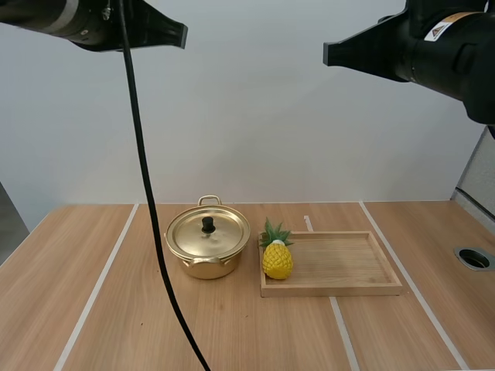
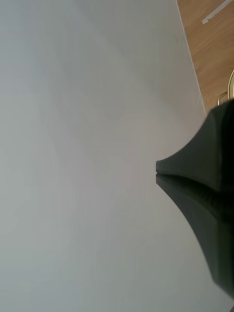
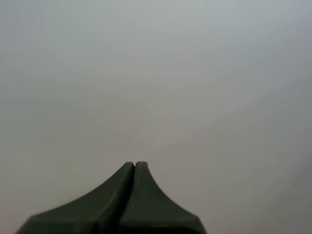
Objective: Open the pot, put the pineapple inside, and close it
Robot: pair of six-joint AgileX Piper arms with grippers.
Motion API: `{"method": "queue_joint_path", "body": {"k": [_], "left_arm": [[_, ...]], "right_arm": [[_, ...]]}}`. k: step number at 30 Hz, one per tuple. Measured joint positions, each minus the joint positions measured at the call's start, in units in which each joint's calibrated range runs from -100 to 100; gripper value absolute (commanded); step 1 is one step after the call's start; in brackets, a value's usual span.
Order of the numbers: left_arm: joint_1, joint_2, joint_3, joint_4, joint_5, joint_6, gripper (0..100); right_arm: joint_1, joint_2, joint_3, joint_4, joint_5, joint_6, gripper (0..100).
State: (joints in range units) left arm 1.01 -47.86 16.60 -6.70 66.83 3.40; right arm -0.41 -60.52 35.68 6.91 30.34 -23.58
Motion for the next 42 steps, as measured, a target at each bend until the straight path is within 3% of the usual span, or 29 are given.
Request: {"method": "queue_joint_path", "body": {"k": [7, 26, 28, 30, 34, 42], "left_arm": [[0.00, 4.6, 0.0, -6.7, 8.2, 4.0, 0], [0.00, 8.7, 0.0, -8.4, 10.0, 5.0, 1], [0.00, 8.7, 0.0, -8.4, 10.0, 5.1, 11], [0.00, 8.7, 0.0, -8.4, 10.2, 5.1, 30], [0.00, 8.7, 0.0, -8.5, 11.8, 6.4, 97], [0.00, 8.9, 0.0, -8.5, 16.6, 7.3, 100]], "right_arm": [[0.0, 1.6, 0.0, 0.0, 3.3, 0.0, 0], [0.0, 4.4, -0.2, -0.1, 5.2, 0.0, 0], [0.0, 4.4, -0.2, -0.2, 5.2, 0.0, 0], [0.0, 4.4, -0.2, -0.2, 5.2, 0.0, 0], [0.0, 4.4, -0.2, -0.2, 5.2, 0.0, 0], [0.0, 4.4, -0.2, -0.2, 5.2, 0.0, 0]]}}
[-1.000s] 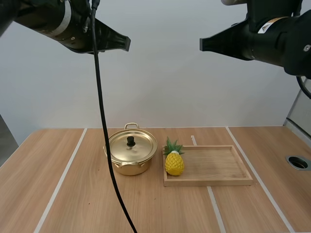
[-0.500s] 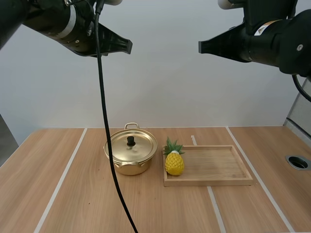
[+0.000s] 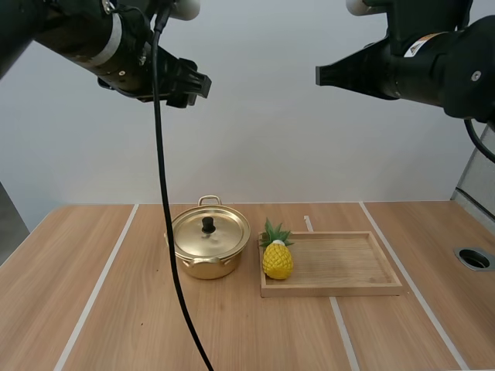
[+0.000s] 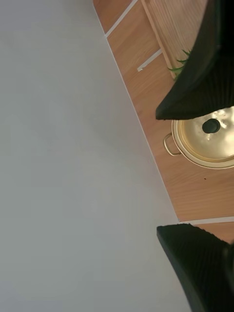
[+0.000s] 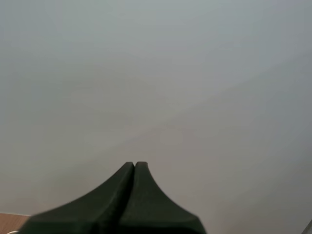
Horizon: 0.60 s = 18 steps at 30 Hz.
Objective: Open the pot, put the pineapple inside, and close it
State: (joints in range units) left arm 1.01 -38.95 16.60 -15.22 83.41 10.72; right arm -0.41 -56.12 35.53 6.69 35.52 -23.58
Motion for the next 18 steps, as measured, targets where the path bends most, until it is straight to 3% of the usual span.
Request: {"method": "queue_joint_path", "body": {"k": [18], "left_arm": [[0.00, 3.3, 1.0, 0.5, 2.4, -0.4, 100]], "right_arm": [[0.0, 0.0, 0.0, -0.7, 2.1, 0.0, 0]]}}
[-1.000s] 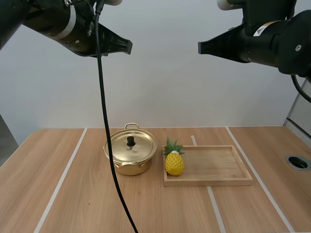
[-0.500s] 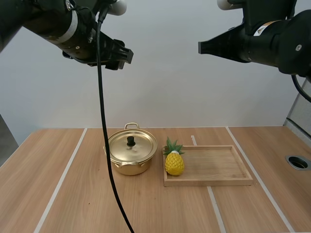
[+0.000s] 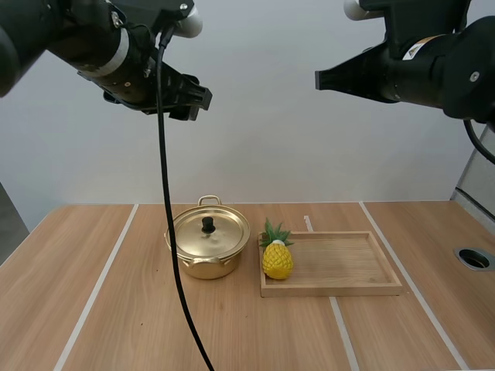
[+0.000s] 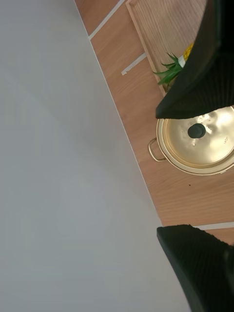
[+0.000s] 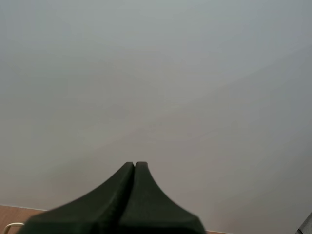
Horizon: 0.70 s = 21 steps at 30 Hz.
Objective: Open the pot, put the pineapple inside, and close it
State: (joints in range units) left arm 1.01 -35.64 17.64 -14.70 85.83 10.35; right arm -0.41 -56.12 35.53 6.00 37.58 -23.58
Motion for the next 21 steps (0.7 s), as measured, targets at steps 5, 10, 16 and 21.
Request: {"method": "queue_joint_path", "body": {"k": [5, 10, 16, 21], "left_arm": [[0.00, 2.8, 3.7, 0.0, -0.2, 0.0, 100], [0.00, 6.8, 7.2, 0.0, -0.5, 0.0, 100], [0.00, 10.9, 9.9, -0.7, -1.9, 0.6, 100], [0.00, 14.3, 10.8, -2.8, -2.3, 1.5, 100]], "right_arm": [[0.0, 0.0, 0.0, -0.2, 0.6, 0.0, 0], [0.0, 0.0, 0.0, -0.3, 1.3, 0.0, 0], [0.0, 0.0, 0.0, -0.3, 2.9, 0.0, 0], [0.0, 0.0, 0.0, -0.3, 3.0, 0.0, 0]]}}
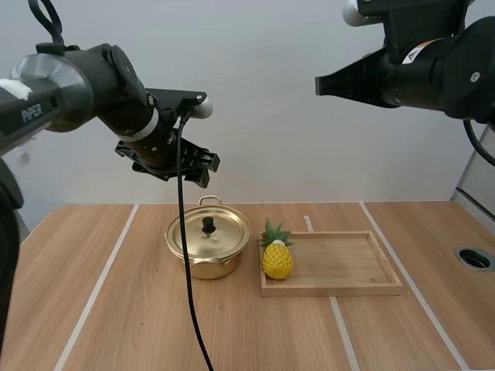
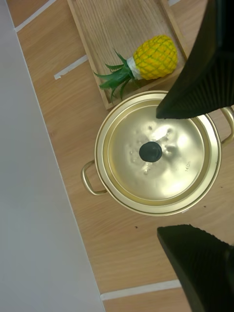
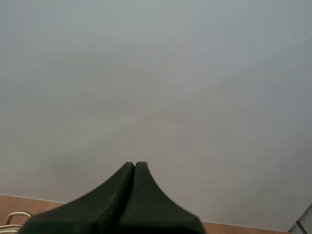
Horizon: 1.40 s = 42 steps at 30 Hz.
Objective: Open the pot, put the pineapple inside, and close it
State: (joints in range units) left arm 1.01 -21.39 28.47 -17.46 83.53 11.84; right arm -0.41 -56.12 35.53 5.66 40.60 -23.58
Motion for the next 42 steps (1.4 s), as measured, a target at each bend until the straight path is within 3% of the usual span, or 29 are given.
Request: {"method": "queue_joint_path", "body": {"k": [18, 42], "left_arm": [[0.00, 11.3, 0.0, -1.1, -0.9, 2.0, 100], [0.00, 20.0, 1.7, -7.5, -2.3, 7.9, 100]], "right_arm": [[0.0, 0.0, 0.0, 1.1, 2.7, 0.0, 0], [0.0, 0.0, 0.0, 2.0, 4.7, 0.0, 0]]}}
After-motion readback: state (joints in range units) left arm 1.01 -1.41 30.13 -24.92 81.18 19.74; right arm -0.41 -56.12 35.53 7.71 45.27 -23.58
